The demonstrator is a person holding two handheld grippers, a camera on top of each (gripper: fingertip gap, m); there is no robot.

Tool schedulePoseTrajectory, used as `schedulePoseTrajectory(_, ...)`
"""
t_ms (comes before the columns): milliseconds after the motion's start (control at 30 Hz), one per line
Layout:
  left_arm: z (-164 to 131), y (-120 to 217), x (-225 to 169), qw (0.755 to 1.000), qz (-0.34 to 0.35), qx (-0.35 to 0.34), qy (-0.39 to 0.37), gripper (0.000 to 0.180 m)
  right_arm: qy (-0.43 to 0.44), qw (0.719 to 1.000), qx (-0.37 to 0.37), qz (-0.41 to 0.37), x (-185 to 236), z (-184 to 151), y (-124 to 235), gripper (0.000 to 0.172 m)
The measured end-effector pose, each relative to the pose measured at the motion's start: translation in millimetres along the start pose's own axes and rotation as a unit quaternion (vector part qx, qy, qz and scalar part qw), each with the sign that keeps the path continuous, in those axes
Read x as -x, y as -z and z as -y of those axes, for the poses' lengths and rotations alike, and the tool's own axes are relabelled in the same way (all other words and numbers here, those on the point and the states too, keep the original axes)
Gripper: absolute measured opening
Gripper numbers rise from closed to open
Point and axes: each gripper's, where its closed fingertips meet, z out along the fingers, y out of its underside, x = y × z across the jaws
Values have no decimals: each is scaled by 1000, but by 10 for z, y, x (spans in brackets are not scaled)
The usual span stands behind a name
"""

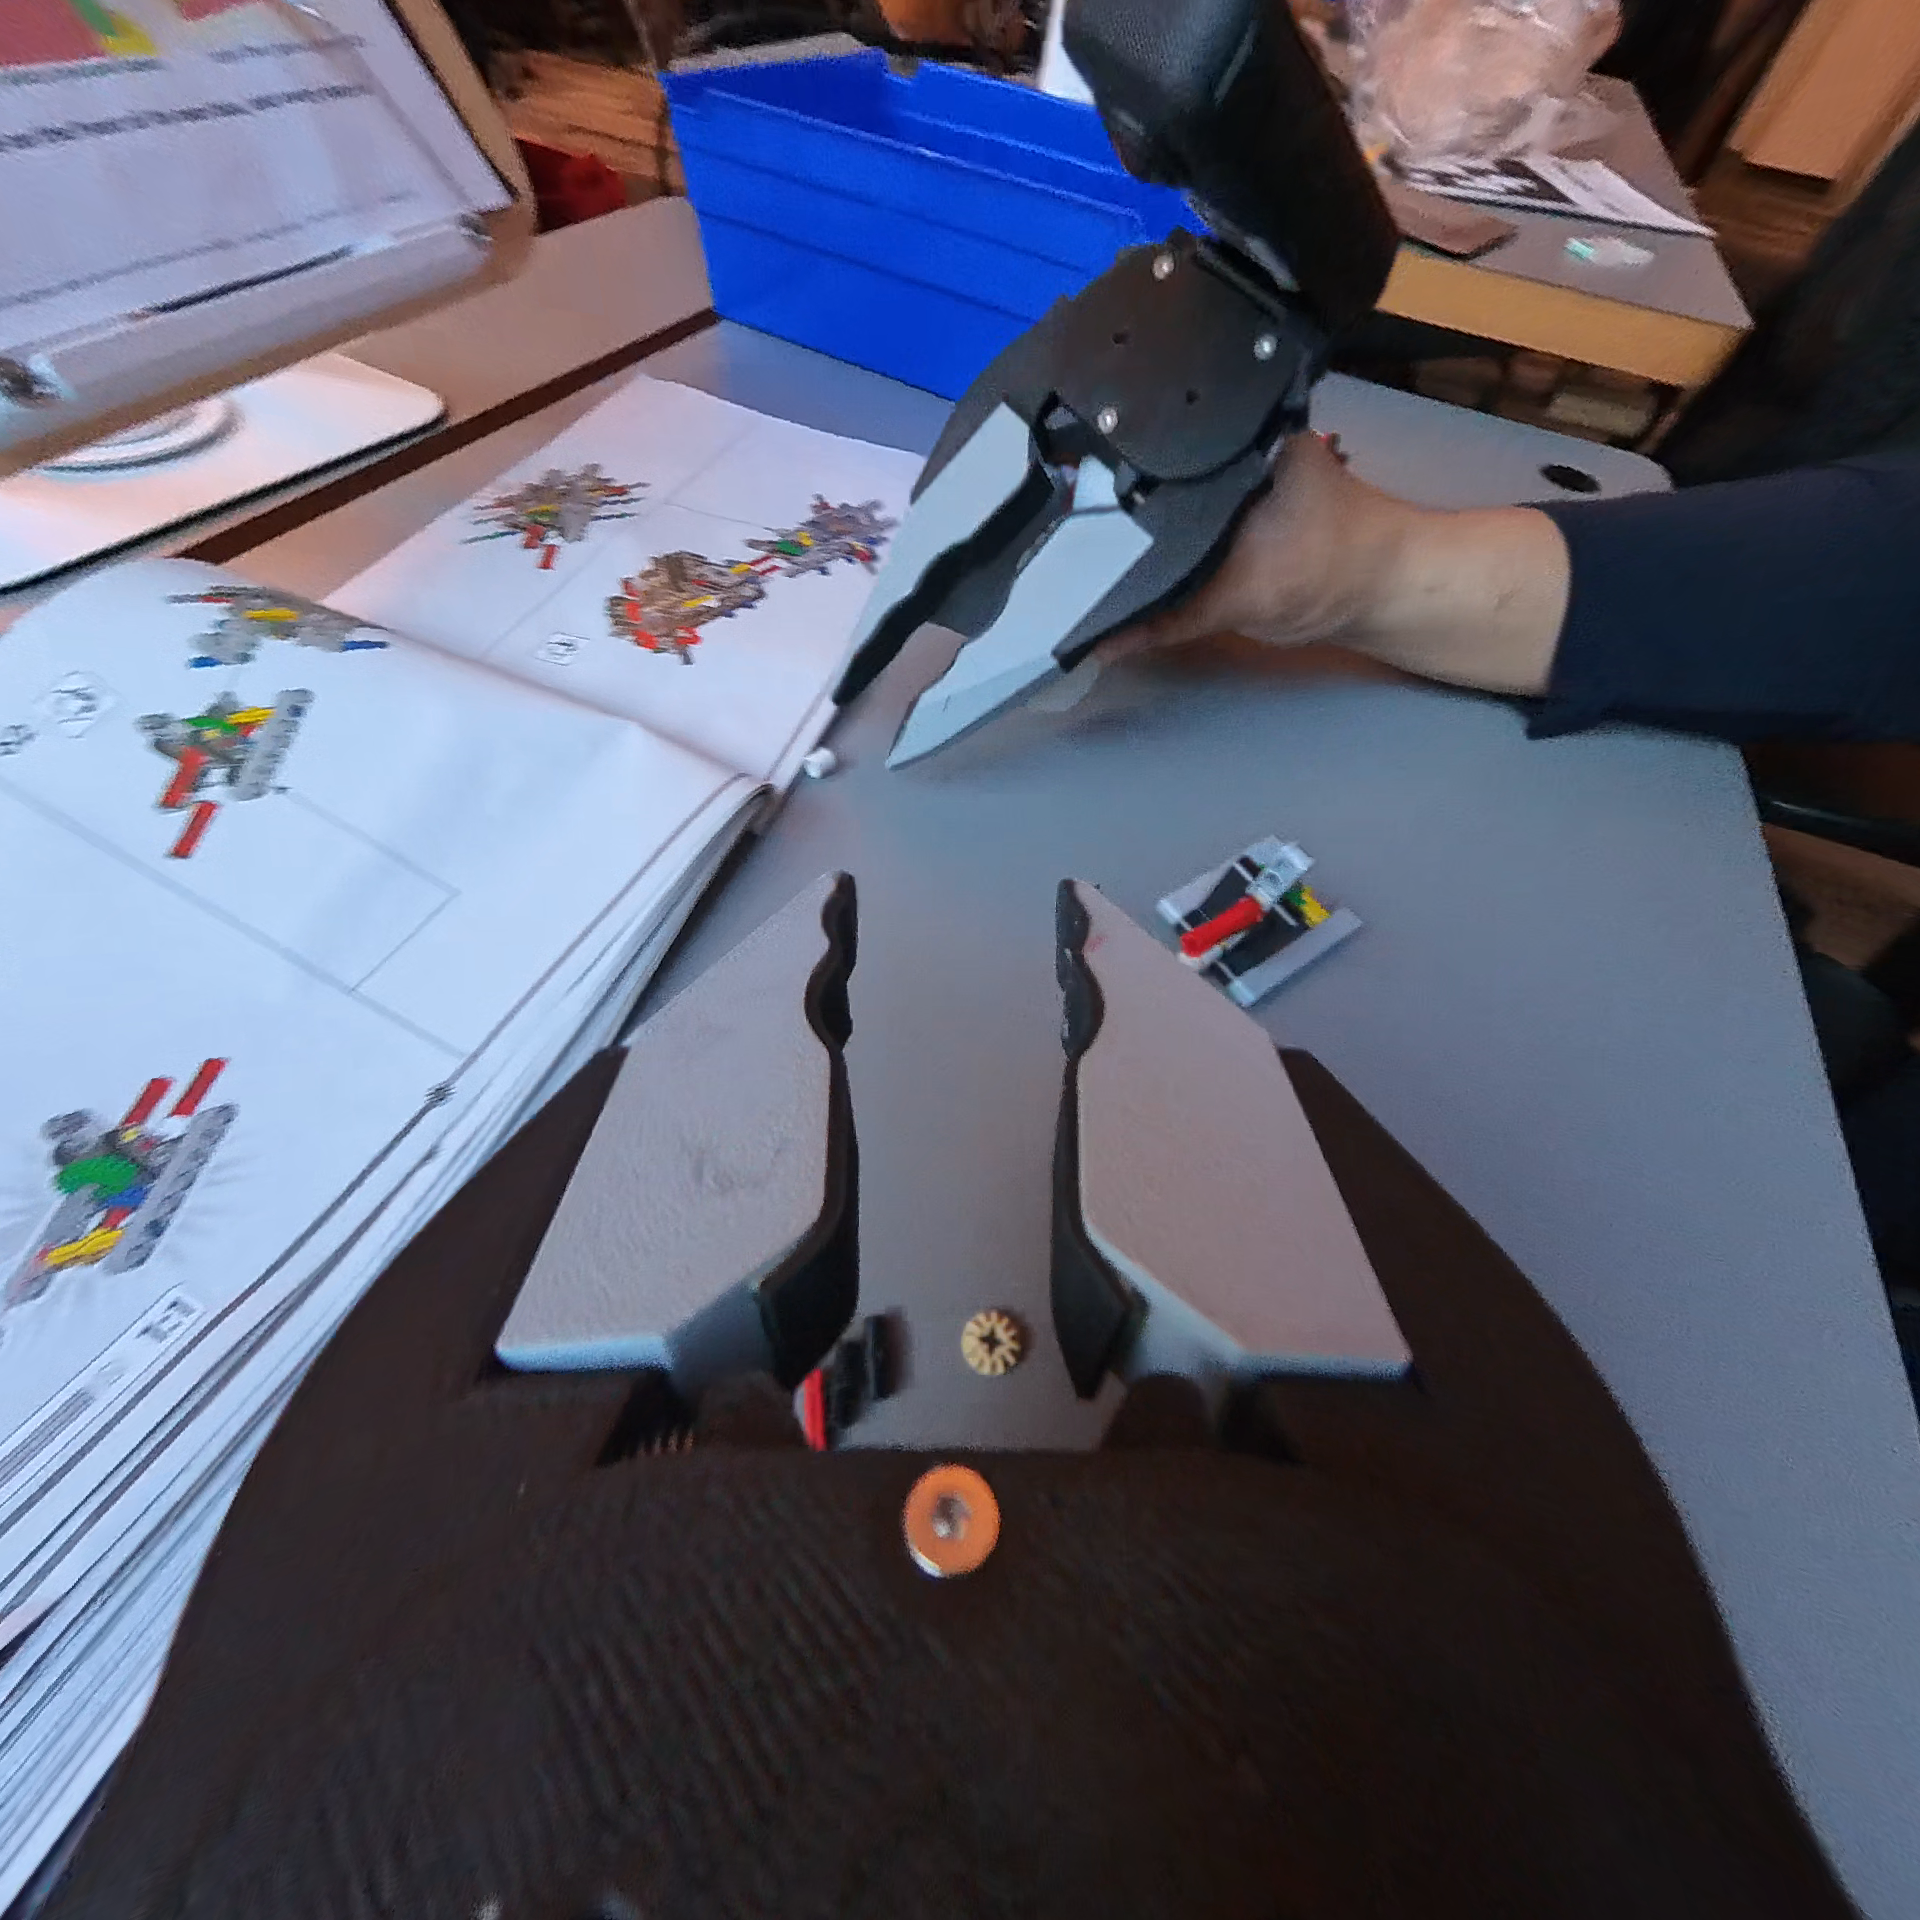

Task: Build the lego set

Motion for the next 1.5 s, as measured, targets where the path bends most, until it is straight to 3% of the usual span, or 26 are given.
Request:
schedulePoseTrajectory(200, 93, 160, 240, 998, 40, -31, 37, 34, 59, 998, 30, -9, -19, 48, -214, 14)
schedulePoseTrajectory(367, 120, 187, 253, 997, 27, -44, 62, 34, 46, 999, 23, -8, 14, 1, -155, 15)
schedulePoseTrajectory(500, 110, 170, 230, 998, 29, -37, 51, 33, 36, 999, 18, 16, 71, -7, -176, 0)
schedulePoseTrajectory(900, 110, 190, 272, 998, 54, -31, 29, 32, 16, 1000, 8, 1, 64, 89, -207, 0)
schedulePoseTrajectory(967, 113, 188, 265, 998, 54, -31, 27, 32, 8, 1000, 0, -29, -31, 132, -190, 24)
schedulePoseTrajectory(1400, 90, 182, 287, 998, 55, -27, 31, 31, 44, 999, 20, -24, 67, 81, -241, 5)
schedulePoseTrajectory(1500, 107, 216, 333, 997, 64, -34, 35, 30, 37, 999, -7, 14, 210, 200, -184, 4)
